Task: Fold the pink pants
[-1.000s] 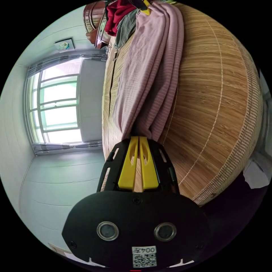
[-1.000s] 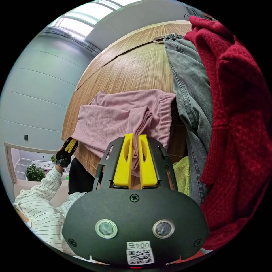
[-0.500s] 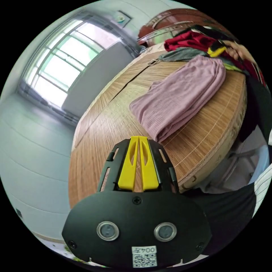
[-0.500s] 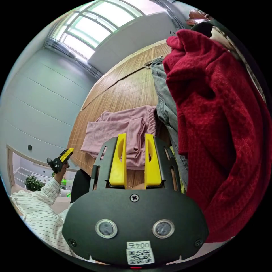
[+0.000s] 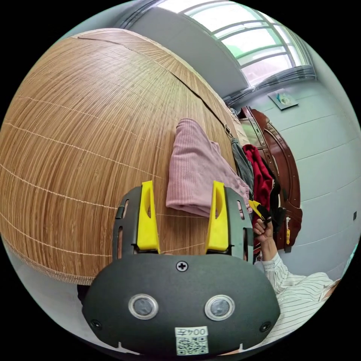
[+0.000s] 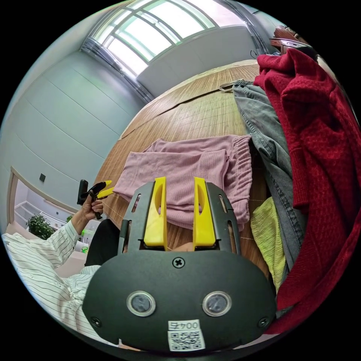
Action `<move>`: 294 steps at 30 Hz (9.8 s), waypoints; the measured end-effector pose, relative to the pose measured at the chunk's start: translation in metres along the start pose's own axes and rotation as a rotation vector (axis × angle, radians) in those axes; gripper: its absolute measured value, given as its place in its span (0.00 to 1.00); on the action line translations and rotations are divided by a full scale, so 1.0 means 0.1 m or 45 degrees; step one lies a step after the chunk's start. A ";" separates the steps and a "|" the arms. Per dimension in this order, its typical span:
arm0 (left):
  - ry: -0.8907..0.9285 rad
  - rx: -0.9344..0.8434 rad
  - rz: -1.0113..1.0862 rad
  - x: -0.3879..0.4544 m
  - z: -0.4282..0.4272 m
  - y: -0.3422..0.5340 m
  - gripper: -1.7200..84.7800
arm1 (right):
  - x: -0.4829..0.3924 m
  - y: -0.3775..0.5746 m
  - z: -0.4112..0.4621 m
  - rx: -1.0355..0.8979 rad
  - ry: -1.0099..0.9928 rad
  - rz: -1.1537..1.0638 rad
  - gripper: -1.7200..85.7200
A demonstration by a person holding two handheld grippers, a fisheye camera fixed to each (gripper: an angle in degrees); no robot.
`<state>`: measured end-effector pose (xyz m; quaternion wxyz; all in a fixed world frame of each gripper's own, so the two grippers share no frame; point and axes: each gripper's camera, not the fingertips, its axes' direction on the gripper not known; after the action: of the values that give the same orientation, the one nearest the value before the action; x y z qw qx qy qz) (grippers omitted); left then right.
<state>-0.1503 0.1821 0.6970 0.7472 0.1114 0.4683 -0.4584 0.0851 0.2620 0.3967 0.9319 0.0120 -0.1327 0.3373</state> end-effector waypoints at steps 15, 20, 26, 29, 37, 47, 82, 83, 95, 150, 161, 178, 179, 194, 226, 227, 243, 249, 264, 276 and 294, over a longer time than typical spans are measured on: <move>-0.053 -0.008 0.023 -0.41 0.07 0.08 0.07 | -0.75 -0.11 -0.05 -0.057 0.261 0.016 0.06; -0.070 -0.016 0.021 -0.46 -0.05 0.27 0.05 | -1.19 -0.10 0.04 -0.190 0.460 -0.080 0.02; -0.036 -0.046 -0.005 -0.63 -0.29 0.65 0.05 | -1.78 -0.04 0.00 -0.269 0.518 -0.125 0.01; -0.038 -0.031 0.024 -0.64 -0.34 0.80 0.05 | -2.13 -0.05 0.05 -0.325 0.637 -0.222 0.01; 0.024 0.206 0.138 -0.49 -0.75 1.16 0.09 | -2.56 -0.20 0.15 -0.341 0.811 -0.434 0.01; -0.295 0.216 0.554 0.69 -0.34 1.34 0.09 | -2.57 -0.74 -0.55 -0.081 0.391 -0.307 0.03; -0.401 0.217 0.527 1.01 0.36 1.91 0.06 | -4.58 -3.28 1.83 -0.380 0.168 -0.945 0.08; -0.400 0.218 0.527 1.02 0.36 1.91 0.06 | -4.54 -3.38 1.83 -0.397 0.139 -0.900 0.09; -0.370 0.219 0.521 1.08 0.36 1.85 0.06 | -3.66 -4.83 2.43 -1.061 -0.559 -0.131 0.14; -0.378 0.129 0.122 1.52 0.28 -0.02 0.19 | -4.47 -2.62 0.81 -0.213 0.008 -0.808 0.02; -0.625 0.193 0.082 1.43 0.42 0.08 0.06 | -4.81 -2.47 0.92 -0.167 0.153 -1.043 0.04; -0.234 0.512 -0.143 0.77 0.13 0.58 0.04 | -5.17 -4.20 2.11 -0.887 -0.151 -1.274 0.09; -0.231 0.505 -0.145 0.75 0.13 0.58 0.04 | -5.17 -4.22 2.15 -0.905 -0.152 -1.280 0.08; -0.210 0.563 -0.107 0.55 0.11 0.73 0.06 | -4.91 -4.25 2.47 -0.980 -0.071 -1.351 0.05; -0.201 0.352 0.196 0.91 0.19 0.41 0.04 | -1.87 -1.87 -0.49 -0.140 0.261 -0.381 0.11; -0.189 0.290 0.178 0.88 0.28 0.36 0.03 | -1.74 -1.74 -0.56 -0.134 0.259 -0.337 0.12; -0.406 0.194 0.141 1.14 0.56 0.27 0.03 | -1.44 -0.74 -0.52 -0.181 0.618 -0.218 0.06; -0.433 0.184 0.142 1.23 0.57 0.28 0.03 | -1.33 -0.43 -0.52 -0.164 0.592 -0.116 0.08; -0.419 0.350 0.225 1.64 0.23 0.58 0.02 | -1.57 0.77 -1.04 0.087 0.721 -0.071 0.10; -0.512 0.072 0.519 2.45 1.01 0.75 0.03 | -1.37 1.11 -0.44 0.090 0.540 -0.203 0.04; -0.720 0.289 0.390 1.64 -0.28 1.33 0.03 | -1.60 1.02 -0.14 0.011 0.468 -0.223 0.09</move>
<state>-0.0390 0.1777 0.5155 0.8905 0.1313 0.1664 -0.4026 -0.0944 0.2425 0.3355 0.9662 -0.0343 0.0424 0.2521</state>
